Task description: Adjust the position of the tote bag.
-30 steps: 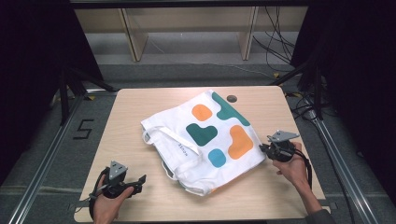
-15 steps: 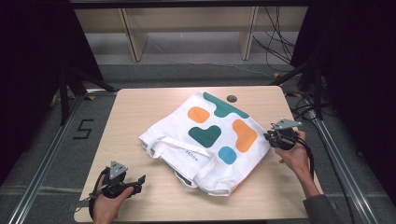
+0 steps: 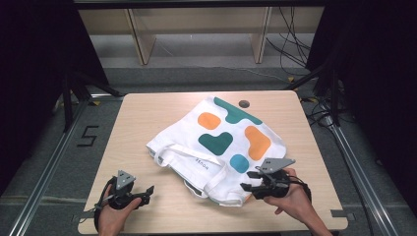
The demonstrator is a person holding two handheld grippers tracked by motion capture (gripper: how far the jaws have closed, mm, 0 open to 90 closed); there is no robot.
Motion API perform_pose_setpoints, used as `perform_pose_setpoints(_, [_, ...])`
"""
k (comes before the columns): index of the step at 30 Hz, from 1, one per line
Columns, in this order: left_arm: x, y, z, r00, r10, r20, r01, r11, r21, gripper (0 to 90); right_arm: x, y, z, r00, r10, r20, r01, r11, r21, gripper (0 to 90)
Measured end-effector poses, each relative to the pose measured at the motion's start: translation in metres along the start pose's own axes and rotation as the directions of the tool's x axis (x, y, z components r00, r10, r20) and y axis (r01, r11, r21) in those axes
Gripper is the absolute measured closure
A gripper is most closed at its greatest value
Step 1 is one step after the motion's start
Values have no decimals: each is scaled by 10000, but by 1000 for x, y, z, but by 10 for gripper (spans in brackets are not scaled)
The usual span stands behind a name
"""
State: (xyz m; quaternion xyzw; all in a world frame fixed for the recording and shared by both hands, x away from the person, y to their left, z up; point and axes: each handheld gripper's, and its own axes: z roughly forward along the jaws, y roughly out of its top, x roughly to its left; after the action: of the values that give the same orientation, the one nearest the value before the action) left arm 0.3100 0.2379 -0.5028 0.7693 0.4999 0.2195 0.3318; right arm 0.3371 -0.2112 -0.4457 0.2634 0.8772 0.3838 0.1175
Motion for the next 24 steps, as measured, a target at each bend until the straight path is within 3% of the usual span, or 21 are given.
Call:
perform_pose_setpoints(6, [0,0,1,10000,-32,25,32,10000,-11,188,24,2,14,9949,-663,-759,702,9963,500,428])
perform_pose_setpoints(11, [0,0,1,10000,-22,30,22,10000,-13,188,36,2,23,9917,-815,-997,880,9942,621,431])
perform_pose_setpoints(12, [0,0,1,10000,-41,8,41,10000,-11,188,34,1,24,9899,-1240,-693,1293,9886,777,452])
perform_pose_setpoints(14, [0,0,1,10000,-55,27,55,10000,14,188,41,-1,31,9850,-1589,-669,1650,9814,985,553])
perform_pose_setpoints(17, [0,0,1,10000,-12,11,12,10000,5,188,44,-2,30,9859,-1539,-657,1606,9805,1129,601])
perform_pose_setpoints(18, [1,0,1,9999,150,-15,-150,9999,37,188,44,-2,30,9839,-1661,-662,1734,9767,1262,632])
perform_pose_setpoints(20, [1,0,1,10000,94,2,-94,10000,26,188,45,-4,29,9765,-2058,-638,2130,9669,1406,723])
perform_pose_setpoints(21, [0,0,1,10000,15,41,-15,10000,-4,188,45,-4,29,9765,-2058,-638,2130,9669,1406,723])
perform_pose_setpoints(22, [1,-1,1,10000,-37,64,38,10000,-18,188,43,-5,25,9715,-2343,-362,2371,9595,1523,801])
perform_pose_setpoints(24, [1,-1,1,10000,-97,1,97,9999,-62,188,38,-7,20,9698,-2436,-116,2426,9585,1498,834])
